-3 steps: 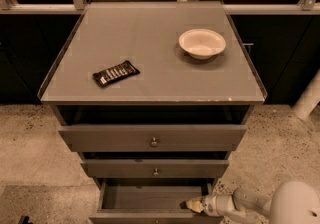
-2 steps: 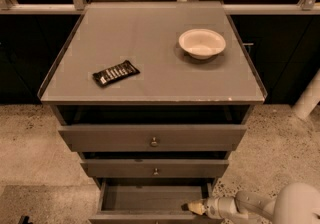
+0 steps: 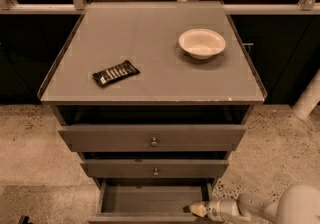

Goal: Open bottom drawer

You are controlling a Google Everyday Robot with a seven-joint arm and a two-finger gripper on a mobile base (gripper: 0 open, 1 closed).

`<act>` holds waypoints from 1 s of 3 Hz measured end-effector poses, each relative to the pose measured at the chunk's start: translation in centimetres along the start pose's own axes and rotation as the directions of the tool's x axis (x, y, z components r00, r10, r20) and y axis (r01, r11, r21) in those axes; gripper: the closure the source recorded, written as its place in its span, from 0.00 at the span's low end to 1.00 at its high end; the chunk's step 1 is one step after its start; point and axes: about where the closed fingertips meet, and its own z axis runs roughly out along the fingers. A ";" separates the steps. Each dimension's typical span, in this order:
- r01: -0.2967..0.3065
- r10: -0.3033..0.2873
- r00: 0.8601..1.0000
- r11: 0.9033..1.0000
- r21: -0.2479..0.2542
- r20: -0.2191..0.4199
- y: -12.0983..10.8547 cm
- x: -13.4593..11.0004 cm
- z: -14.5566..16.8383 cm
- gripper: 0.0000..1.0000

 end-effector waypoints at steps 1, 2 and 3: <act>-0.004 0.004 1.000 1.000 0.006 0.004 -0.1 0.0 -0.3 1.00; 0.042 -0.044 0.997 0.999 0.034 0.063 0.2 -2.3 -2.1 0.81; 0.140 -0.147 0.978 0.989 0.056 0.148 2.1 -5.6 -4.9 0.58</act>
Offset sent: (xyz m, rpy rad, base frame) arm 0.0348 -0.0321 0.0640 -0.0336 -0.1962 -0.0682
